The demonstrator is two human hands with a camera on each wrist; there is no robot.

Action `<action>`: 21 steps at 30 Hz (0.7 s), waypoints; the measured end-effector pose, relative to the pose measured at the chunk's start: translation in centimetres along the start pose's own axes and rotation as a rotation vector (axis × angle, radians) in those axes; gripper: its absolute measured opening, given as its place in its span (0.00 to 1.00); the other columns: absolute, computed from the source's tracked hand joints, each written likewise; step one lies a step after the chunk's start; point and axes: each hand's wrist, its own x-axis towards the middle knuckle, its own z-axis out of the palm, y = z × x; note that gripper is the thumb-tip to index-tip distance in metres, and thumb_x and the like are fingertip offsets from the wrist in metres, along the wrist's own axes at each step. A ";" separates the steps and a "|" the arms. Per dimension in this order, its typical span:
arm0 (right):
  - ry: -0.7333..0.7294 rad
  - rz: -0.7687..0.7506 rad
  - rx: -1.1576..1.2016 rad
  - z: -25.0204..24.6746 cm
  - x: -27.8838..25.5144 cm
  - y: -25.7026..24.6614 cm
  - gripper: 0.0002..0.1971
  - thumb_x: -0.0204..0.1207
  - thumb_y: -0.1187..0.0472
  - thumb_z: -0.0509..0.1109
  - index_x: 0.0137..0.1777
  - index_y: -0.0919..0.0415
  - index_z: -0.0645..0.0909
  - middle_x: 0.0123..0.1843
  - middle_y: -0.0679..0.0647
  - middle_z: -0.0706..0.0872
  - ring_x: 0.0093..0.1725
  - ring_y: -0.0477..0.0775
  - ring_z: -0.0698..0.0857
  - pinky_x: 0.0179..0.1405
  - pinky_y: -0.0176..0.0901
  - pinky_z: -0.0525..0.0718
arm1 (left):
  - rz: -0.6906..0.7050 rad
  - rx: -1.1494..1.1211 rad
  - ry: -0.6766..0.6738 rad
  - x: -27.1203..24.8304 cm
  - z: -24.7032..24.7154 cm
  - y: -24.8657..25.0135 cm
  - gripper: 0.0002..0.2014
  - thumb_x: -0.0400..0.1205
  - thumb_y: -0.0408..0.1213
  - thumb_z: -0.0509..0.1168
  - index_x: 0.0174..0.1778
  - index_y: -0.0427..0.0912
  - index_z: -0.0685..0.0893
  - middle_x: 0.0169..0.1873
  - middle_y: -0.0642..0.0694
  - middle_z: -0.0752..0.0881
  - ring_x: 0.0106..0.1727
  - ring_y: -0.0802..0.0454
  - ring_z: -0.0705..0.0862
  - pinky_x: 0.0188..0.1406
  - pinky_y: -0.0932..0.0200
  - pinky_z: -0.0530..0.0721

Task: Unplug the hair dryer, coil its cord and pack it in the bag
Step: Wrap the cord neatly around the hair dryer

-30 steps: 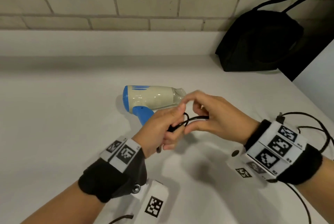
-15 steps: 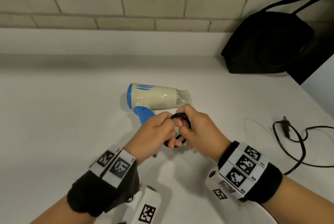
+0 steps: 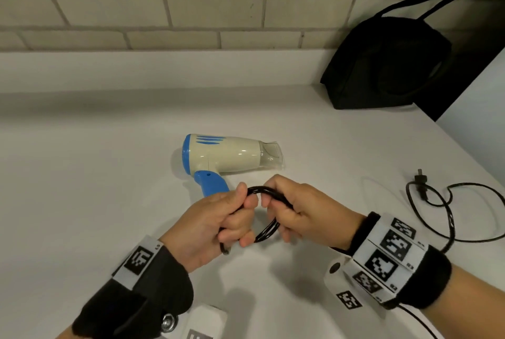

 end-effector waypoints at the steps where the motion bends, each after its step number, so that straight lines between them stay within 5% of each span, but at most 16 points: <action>1: -0.012 -0.005 0.000 0.0 0.1 -0.1 0.12 0.80 0.62 0.54 0.40 0.43 0.66 0.36 0.67 0.81 0.22 0.42 0.78 0.26 0.55 0.82 | -0.016 -0.029 -0.004 0.1 0.1 0.0 0.19 0.61 0.61 0.73 0.24 0.48 0.81 0.11 0.60 0.65 0.11 0.64 0.63 0.19 0.67 0.75; 4: -0.023 -0.030 -0.013 0.0 0.7 0.0 0.10 0.81 0.61 0.53 0.42 0.44 0.66 0.34 0.68 0.80 0.24 0.45 0.78 0.28 0.55 0.82 | -0.064 -0.120 0.083 0.4 0.7 0.3 0.22 0.72 0.59 0.61 0.19 0.48 0.74 0.08 0.59 0.63 0.09 0.63 0.60 0.13 0.67 0.68; 8: -0.032 -0.020 -0.032 -0.2 1.1 0.2 0.02 0.81 0.56 0.54 0.50 0.49 0.67 0.29 0.55 0.79 0.25 0.47 0.79 0.30 0.48 0.81 | -0.046 -0.114 0.209 0.7 1.3 0.3 0.17 0.70 0.49 0.58 0.17 0.48 0.68 0.07 0.57 0.61 0.08 0.62 0.57 0.11 0.67 0.59; 12: -0.025 0.015 -0.262 -2.2 -0.4 1.4 0.15 0.79 0.52 0.58 0.64 0.52 0.67 0.24 0.44 0.75 0.33 0.54 0.83 0.38 0.43 0.79 | 0.033 -0.231 0.333 0.5 0.8 0.8 0.16 0.70 0.48 0.60 0.19 0.47 0.67 0.09 0.56 0.61 0.08 0.62 0.56 0.10 0.71 0.57; 15: 0.037 0.063 -0.578 -3.3 -1.6 2.2 0.16 0.81 0.51 0.53 0.68 0.48 0.68 0.35 0.40 0.80 0.40 0.51 0.82 0.43 0.45 0.75 | 0.108 -0.253 0.419 0.4 1.1 0.8 0.20 0.78 0.48 0.56 0.20 0.47 0.67 0.10 0.55 0.61 0.10 0.61 0.53 0.10 0.69 0.56; 18: 0.148 0.084 -0.836 -2.6 -1.1 2.4 0.17 0.82 0.49 0.50 0.69 0.47 0.65 0.55 0.51 0.86 0.53 0.62 0.83 0.40 0.45 0.73 | 0.190 -0.109 0.447 1.0 2.8 0.8 0.21 0.82 0.48 0.51 0.22 0.47 0.63 0.12 0.56 0.60 0.11 0.61 0.55 0.12 0.66 0.56; 21: 0.117 0.106 -0.832 -0.7 0.5 1.8 0.14 0.82 0.49 0.51 0.60 0.54 0.71 0.50 0.56 0.85 0.50 0.64 0.83 0.37 0.45 0.68 | 0.310 0.316 0.461 1.8 5.5 0.5 0.23 0.85 0.47 0.46 0.21 0.48 0.61 0.12 0.55 0.63 0.14 0.61 0.58 0.18 0.67 0.59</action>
